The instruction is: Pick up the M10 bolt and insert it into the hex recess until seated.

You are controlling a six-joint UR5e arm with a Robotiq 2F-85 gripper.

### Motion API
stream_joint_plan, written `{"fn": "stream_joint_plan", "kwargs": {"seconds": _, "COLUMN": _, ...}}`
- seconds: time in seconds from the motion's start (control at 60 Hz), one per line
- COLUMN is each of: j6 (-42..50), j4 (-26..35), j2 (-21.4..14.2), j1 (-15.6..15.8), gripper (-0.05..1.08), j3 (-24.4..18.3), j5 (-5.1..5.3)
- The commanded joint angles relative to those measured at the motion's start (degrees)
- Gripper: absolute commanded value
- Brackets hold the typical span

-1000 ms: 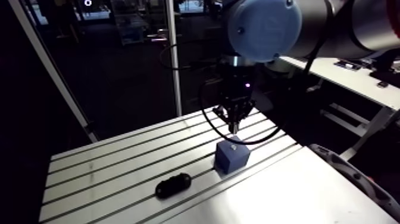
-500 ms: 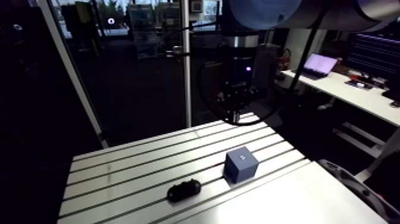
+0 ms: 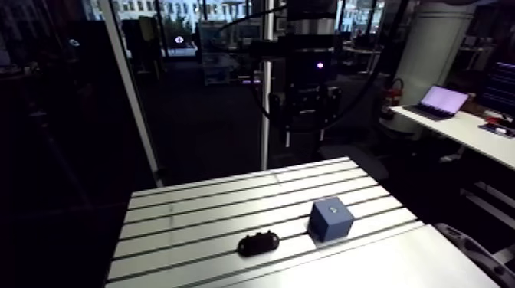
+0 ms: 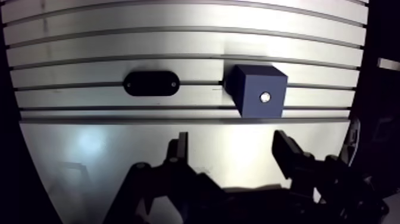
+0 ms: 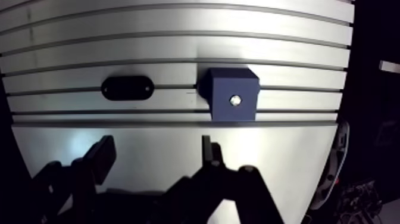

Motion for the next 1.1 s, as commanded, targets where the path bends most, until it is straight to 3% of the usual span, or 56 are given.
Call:
{"fn": "stream_joint_plan", "kwargs": {"seconds": 0.017, "j6": 4.4, "j4": 4.2, "j2": -1.8, "j1": 2.4, "gripper": 0.00, "j3": -3.1, "j5": -0.17}}
{"fn": "stream_joint_plan", "kwargs": {"seconds": 0.283, "j6": 5.2, "j4": 12.2, "j2": -3.0, "j1": 3.6, "gripper": 0.01, "j3": -8.1, "j5": -0.18}}
{"fn": "stream_joint_plan", "kwargs": {"seconds": 0.367, "j6": 5.1, "j4": 14.6, "j2": -3.7, "j1": 3.9, "gripper": 0.01, "j3": -9.5, "j5": 0.26}}
{"fn": "stream_joint_plan", "kwargs": {"seconds": 0.483, "j6": 5.1, "j4": 14.6, "j2": -5.3, "j1": 4.1, "gripper": 0.01, "j3": -9.6, "j5": 0.58}}
{"fn": "stream_joint_plan", "kwargs": {"seconds": 0.55, "j6": 5.1, "j4": 14.5, "j2": -5.7, "j1": 4.0, "gripper": 0.01, "j3": -9.4, "j5": 1.69}}
{"fn": "stream_joint_plan", "kwargs": {"seconds": 0.617, "j6": 4.8, "j4": 14.4, "j2": -5.9, "j1": 4.0, "gripper": 0.01, "j3": -9.3, "j5": 2.16}}
{"fn": "stream_joint_plan", "kwargs": {"seconds": 1.1, "j6": 4.2, "j4": 13.4, "j2": -6.8, "j1": 4.6, "gripper": 0.01, "j3": -7.5, "j5": 2.02}}
